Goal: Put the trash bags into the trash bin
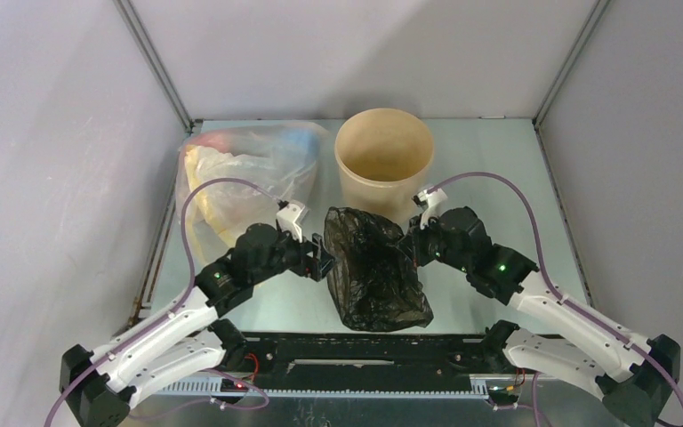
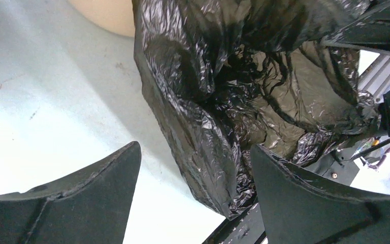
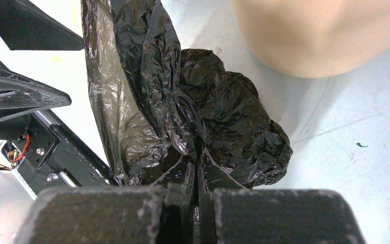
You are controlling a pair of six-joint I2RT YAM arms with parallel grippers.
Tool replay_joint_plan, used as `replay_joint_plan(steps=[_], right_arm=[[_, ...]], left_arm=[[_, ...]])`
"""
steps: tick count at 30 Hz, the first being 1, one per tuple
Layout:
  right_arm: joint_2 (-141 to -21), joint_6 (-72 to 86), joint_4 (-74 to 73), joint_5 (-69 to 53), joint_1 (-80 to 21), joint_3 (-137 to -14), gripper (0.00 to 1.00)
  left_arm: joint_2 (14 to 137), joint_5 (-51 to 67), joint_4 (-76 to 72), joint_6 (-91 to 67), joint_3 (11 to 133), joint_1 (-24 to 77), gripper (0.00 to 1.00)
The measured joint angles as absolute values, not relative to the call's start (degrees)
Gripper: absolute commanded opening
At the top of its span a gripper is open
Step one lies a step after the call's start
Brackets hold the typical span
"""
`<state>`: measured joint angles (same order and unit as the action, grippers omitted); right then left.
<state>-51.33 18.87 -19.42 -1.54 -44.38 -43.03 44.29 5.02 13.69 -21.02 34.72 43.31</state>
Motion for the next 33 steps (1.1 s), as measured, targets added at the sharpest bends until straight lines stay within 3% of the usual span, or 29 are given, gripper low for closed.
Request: replay_joint_plan(steps=[4,7,10,13,14,20,27,33], right_arm=[[-51.33,18.85,-19.9,-1.52,-44.34,-43.03,0.0],[-51.27,18.79,-20.6,-1.52,-44.23,-43.03,0.0],[-51.03,18.61,-21.37,-1.28,-44.1,-43.03,0.0],[-50.61,18.44,-22.2,-0.45,-44.01,-43.03,0.0],[-50.48,18.41,-22.41,0.16,-43.99,-43.03,0.0],[-48.38,17.8,-24.67,7.64,-43.75,-43.03,0.09],[-42.92,15.55,-25.76,15.9,-43.64,-43.03,0.54],[-37.74,14.24,-25.76,15.94,-45.15,-42.54,0.57]], left_arm=[[45.08,4.64,10.83,-23.09,32.47,43.31,0.88],[47.11,4.45,7.92,-24.03,32.45,43.22,0.76],[50.7,4.32,6.09,-24.73,32.47,42.98,0.44],[52.93,4.47,5.63,-24.91,32.47,42.94,0.03],[53.25,4.45,5.72,-24.97,32.51,42.94,0.0],[53.54,4.82,7.92,-24.43,36.45,42.94,0.0],[54.98,9.65,7.88,-24.6,41.04,42.94,0.0],[59.13,12.71,7.81,-25.5,42.7,42.94,0.0]])
